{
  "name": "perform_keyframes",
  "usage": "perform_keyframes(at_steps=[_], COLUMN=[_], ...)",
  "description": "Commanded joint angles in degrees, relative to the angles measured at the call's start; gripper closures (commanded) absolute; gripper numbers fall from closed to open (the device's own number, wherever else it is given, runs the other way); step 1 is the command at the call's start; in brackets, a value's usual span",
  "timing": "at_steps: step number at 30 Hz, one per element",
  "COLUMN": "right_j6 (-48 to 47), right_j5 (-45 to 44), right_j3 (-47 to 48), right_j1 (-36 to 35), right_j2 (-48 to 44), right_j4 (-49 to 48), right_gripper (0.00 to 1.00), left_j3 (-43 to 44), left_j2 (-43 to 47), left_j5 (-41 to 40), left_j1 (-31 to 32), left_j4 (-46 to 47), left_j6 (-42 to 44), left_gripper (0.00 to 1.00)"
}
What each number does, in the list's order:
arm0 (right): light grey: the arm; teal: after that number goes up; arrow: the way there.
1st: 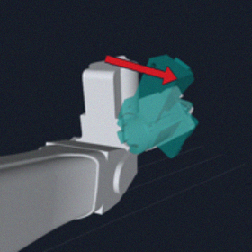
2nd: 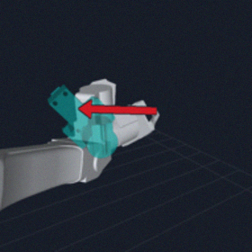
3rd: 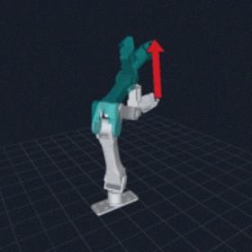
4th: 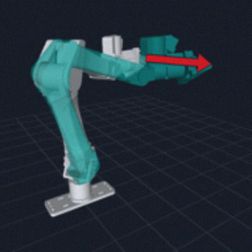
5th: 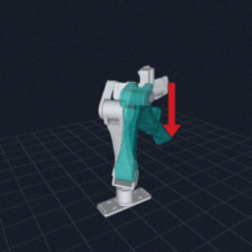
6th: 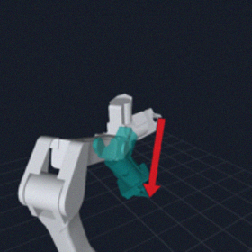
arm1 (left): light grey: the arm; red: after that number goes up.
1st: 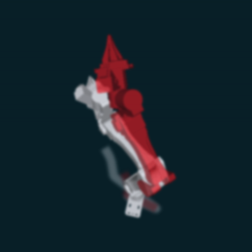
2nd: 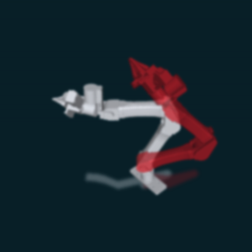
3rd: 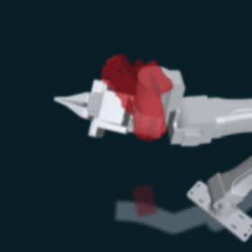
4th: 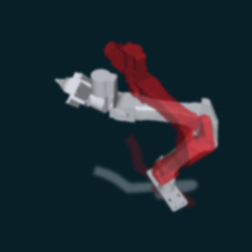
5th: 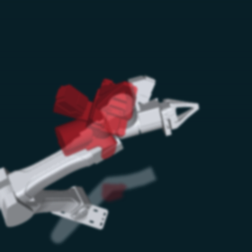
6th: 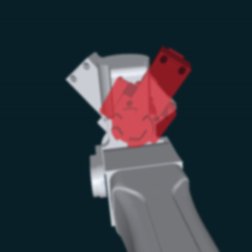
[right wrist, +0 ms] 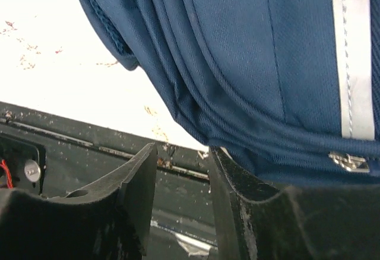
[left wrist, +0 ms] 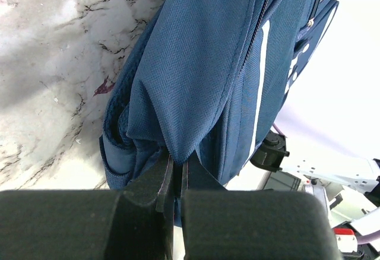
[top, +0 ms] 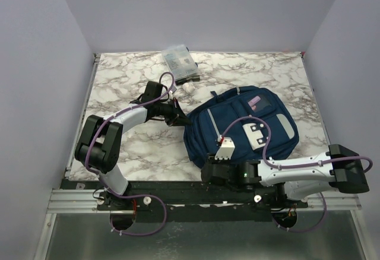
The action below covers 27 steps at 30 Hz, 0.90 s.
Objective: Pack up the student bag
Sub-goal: Zip the student bag at the center of the board.
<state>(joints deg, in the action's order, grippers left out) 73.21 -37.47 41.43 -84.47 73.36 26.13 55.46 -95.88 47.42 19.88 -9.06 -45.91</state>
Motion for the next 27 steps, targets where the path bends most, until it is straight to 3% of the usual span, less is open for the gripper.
perform_keyframes(at_steps=[1, 9, 14, 19, 23, 27], right_j6=[6.66, 10.43, 12.08, 13.32, 11.88, 11.45], right_j5=[3.91, 5.67, -4.9, -16.35, -18.72, -19.09], right_j3=[-1.56, -4.72, -7.71, -4.1, -3.33, -2.8], right_j1=[-1.07, -2.1, -2.19, -2.15, -2.19, -2.17], right_j2=[-3.16, -4.22, -3.76, -0.82, 1.17, 2.73], right_j4=[2.17, 0.28, -3.63, -0.74, -2.17, -3.42], right_gripper=[0.55, 0.5, 0.48, 0.55, 0.62, 0.63], left_j3=[0.35, 0.04, -0.95, -2.17, -2.63, -2.98], left_j2=[2.58, 2.53, 3.37, 4.03, 4.69, 5.0], left_j5=[3.9, 4.35, 4.17, 4.17, 3.99, 4.0], left_j1=[-0.1, -0.1, -0.1, -0.02, -0.02, 0.07], left_j4=[4.36, 4.4, 4.53, 5.23, 5.47, 5.94], left_j6=[-1.2, -1.16, -1.25, -1.78, -2.0, -2.4], left_gripper=[1.0, 1.0, 1.0, 1.0, 1.0, 1.0])
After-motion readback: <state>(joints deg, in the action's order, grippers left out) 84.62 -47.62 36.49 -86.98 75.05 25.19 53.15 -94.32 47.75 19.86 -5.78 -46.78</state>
